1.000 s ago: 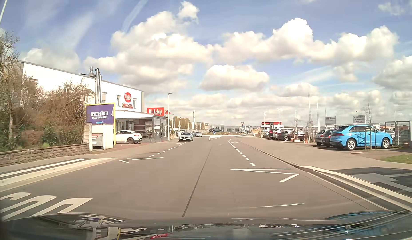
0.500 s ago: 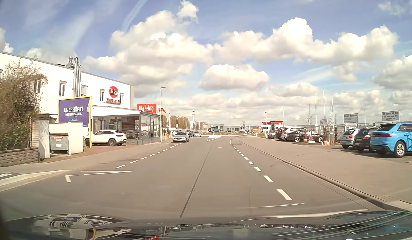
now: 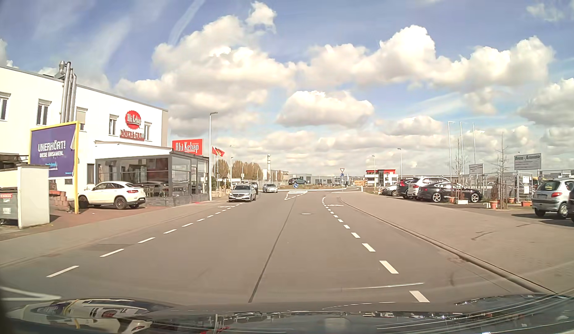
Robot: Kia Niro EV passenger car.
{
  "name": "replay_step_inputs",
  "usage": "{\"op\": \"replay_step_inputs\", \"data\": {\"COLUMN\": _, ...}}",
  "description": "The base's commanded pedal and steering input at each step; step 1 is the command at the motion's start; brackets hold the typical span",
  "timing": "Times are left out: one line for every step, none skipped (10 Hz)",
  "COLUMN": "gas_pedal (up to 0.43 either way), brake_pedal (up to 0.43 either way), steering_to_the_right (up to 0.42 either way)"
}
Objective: Follow the waypoints while adhering to traffic rules and regulations
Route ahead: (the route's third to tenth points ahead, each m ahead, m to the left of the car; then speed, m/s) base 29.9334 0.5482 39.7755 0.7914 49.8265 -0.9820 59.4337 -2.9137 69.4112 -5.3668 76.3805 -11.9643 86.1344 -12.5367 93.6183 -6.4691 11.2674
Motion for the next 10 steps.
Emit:
{"op": "replay_step_inputs", "data": {"gas_pedal": 0.000, "brake_pedal": 0.000, "steering_to_the_right": 0.000}}
{"op": "replay_step_inputs", "data": {"gas_pedal": 0.000, "brake_pedal": 0.000, "steering_to_the_right": 0.000}}
{"op": "replay_step_inputs", "data": {"gas_pedal": 0.000, "brake_pedal": 0.000, "steering_to_the_right": 0.000}}
{"op": "replay_step_inputs", "data": {"gas_pedal": 0.000, "brake_pedal": 0.000, "steering_to_the_right": 0.000}}
{"op": "replay_step_inputs", "data": {"gas_pedal": 0.000, "brake_pedal": 0.000, "steering_to_the_right": 0.000}}
{"op": "replay_step_inputs", "data": {"gas_pedal": 0.000, "brake_pedal": 0.000, "steering_to_the_right": 0.000}}
{"op": "replay_step_inputs", "data": {"gas_pedal": 0.000, "brake_pedal": 0.000, "steering_to_the_right": 0.000}}
{"op": "replay_step_inputs", "data": {"gas_pedal": 0.000, "brake_pedal": 0.000, "steering_to_the_right": 0.000}}
{"op": "replay_step_inputs", "data": {"gas_pedal": 0.000, "brake_pedal": 0.000, "steering_to_the_right": 0.000}}
{"op": "replay_step_inputs", "data": {"gas_pedal": 0.000, "brake_pedal": 0.000, "steering_to_the_right": 0.000}}
